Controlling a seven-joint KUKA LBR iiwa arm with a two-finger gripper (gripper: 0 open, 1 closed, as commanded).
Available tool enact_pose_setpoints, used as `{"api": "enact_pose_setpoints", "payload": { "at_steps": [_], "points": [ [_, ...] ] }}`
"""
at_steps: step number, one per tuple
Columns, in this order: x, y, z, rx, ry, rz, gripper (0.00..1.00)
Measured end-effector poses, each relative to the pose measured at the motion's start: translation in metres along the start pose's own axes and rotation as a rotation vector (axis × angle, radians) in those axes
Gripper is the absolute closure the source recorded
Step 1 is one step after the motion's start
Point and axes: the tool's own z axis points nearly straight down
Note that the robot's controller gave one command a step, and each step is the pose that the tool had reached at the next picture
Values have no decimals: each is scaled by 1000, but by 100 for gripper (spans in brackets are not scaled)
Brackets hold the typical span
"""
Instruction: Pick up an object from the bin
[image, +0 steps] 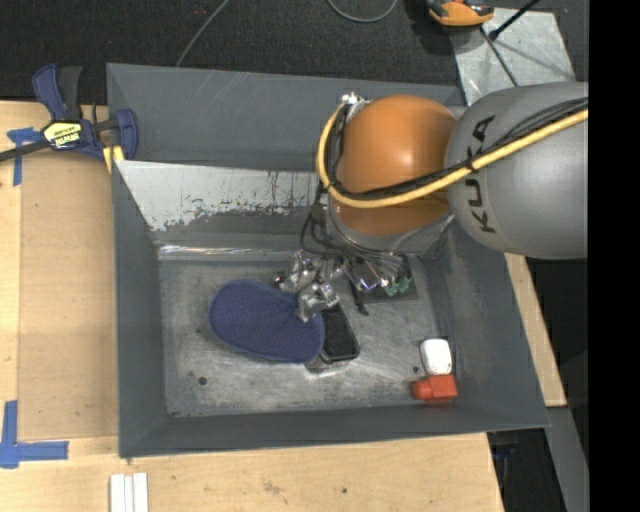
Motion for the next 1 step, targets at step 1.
{"api": "enact_pose_setpoints", "payload": {
  "at_steps": [1],
  "points": [
    [-4, -7, -89, 2, -4, 23, 100]
  ]
}}
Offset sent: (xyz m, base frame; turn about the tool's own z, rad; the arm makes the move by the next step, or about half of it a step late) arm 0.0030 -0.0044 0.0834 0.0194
